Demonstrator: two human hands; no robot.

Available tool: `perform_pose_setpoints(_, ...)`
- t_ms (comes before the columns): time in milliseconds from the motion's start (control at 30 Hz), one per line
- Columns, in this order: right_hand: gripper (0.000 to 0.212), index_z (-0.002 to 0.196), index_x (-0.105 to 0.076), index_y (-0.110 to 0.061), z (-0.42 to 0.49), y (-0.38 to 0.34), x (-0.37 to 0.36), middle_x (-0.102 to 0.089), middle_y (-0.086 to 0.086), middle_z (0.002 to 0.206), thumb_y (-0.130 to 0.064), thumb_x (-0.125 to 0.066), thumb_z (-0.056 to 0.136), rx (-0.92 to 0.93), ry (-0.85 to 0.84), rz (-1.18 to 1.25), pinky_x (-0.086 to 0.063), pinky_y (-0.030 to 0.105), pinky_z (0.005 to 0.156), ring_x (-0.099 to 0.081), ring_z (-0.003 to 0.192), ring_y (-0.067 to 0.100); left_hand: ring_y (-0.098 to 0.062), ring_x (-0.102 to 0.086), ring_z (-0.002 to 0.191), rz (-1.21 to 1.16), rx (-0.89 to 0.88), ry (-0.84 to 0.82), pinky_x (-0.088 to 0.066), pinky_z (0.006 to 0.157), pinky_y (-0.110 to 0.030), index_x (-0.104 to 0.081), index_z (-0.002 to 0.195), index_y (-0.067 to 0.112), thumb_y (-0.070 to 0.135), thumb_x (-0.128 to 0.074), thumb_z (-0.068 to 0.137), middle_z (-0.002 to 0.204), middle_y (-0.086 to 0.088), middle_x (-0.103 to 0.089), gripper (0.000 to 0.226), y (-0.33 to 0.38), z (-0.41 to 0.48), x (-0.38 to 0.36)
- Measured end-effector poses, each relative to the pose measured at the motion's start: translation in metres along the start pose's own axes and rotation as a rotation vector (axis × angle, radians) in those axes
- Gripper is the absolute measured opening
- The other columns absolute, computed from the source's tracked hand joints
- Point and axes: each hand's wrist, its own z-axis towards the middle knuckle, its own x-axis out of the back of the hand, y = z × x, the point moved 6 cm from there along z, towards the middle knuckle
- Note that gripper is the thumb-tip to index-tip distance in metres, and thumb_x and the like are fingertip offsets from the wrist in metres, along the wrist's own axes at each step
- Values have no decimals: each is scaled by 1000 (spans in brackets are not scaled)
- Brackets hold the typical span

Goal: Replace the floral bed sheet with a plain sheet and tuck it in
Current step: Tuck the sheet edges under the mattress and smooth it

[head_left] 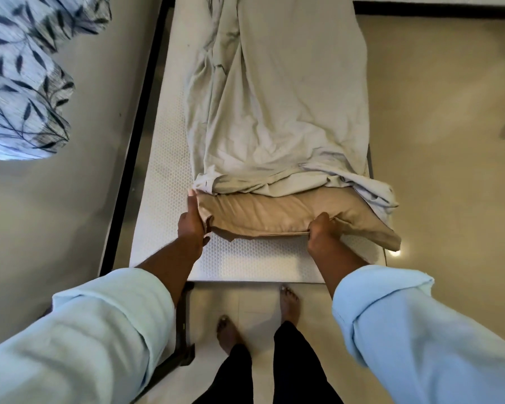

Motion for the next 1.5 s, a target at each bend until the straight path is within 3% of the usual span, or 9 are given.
perform_pose_setpoints(200,61,135,-55,-4,-82,-30,20,-58,11,138,-45,-46,91,2,16,-16,-50,34,93,-59,122,32,-22,-58,88,141,-84,83,-51,77,-34,-62,126,4,53,-56,95,125,-19,-66,59,30,-9,11)
perform_pose_setpoints(433,60,146,-45,-2,-123,-65,44,-50,20,148,-42,-42,101,72,135,-85,-43,46,110,-52,131,39,-37,-62,108,91,-50,171,-54,94,-46,-54,124,5,60,-55,93,111,-12,-61,63,40,-44,32)
perform_pose_setpoints(700,54,145,-44,2,-145,-86,67,-48,19,150,-34,-42,105,116,129,-232,-42,39,108,-49,136,35,-35,-64,93,83,-43,216,-54,93,-46,-58,106,10,46,-53,86,99,-11,-66,42,42,-81,44)
perform_pose_setpoints(800,48,142,-48,-3,-154,-98,69,-51,16,148,-28,-42,102,177,109,-189,-45,38,103,-53,132,34,-35,-62,97,60,-28,189,-53,94,-45,-58,110,10,44,-50,88,101,-14,-65,41,52,-70,38)
perform_pose_setpoints(900,44,140,-49,-2,-163,-123,70,-54,18,145,-23,-43,101,203,141,-94,-45,43,107,-56,128,36,-42,-46,131,164,18,40,-37,113,-56,-52,132,1,44,-40,90,136,-23,-52,61,77,-73,16)
perform_pose_setpoints(1067,45,135,-54,-5,-168,-185,59,-61,18,137,-28,-49,97,267,170,84,-50,45,101,-61,119,38,-36,-55,118,146,158,-65,-41,109,-55,-61,113,-4,26,-48,103,124,-19,-58,35,131,-114,-20)
perform_pose_setpoints(1267,44,139,-51,-8,-164,-285,24,-59,15,139,-27,-50,99,352,103,275,-49,43,101,-60,122,34,-27,-61,78,-126,-16,-82,-55,86,-41,-64,87,10,22,-33,104,92,-10,-66,38,209,-108,-52)
perform_pose_setpoints(1367,45,142,-53,-8,-174,-334,11,-59,14,141,-24,-52,100,482,61,348,-47,39,102,-59,123,34,-27,-72,86,-408,-181,-30,-63,70,-46,-70,105,13,25,-45,102,101,-11,-72,28,247,-86,-56)
perform_pose_setpoints(1500,33,114,-68,-7,-167,-375,0,-70,13,119,-24,-52,91,692,-50,280,-50,38,88,-65,102,30,-26,-72,98,-498,-358,-34,-60,80,-45,-69,116,21,33,-54,95,117,-7,-71,29,274,-60,-68)
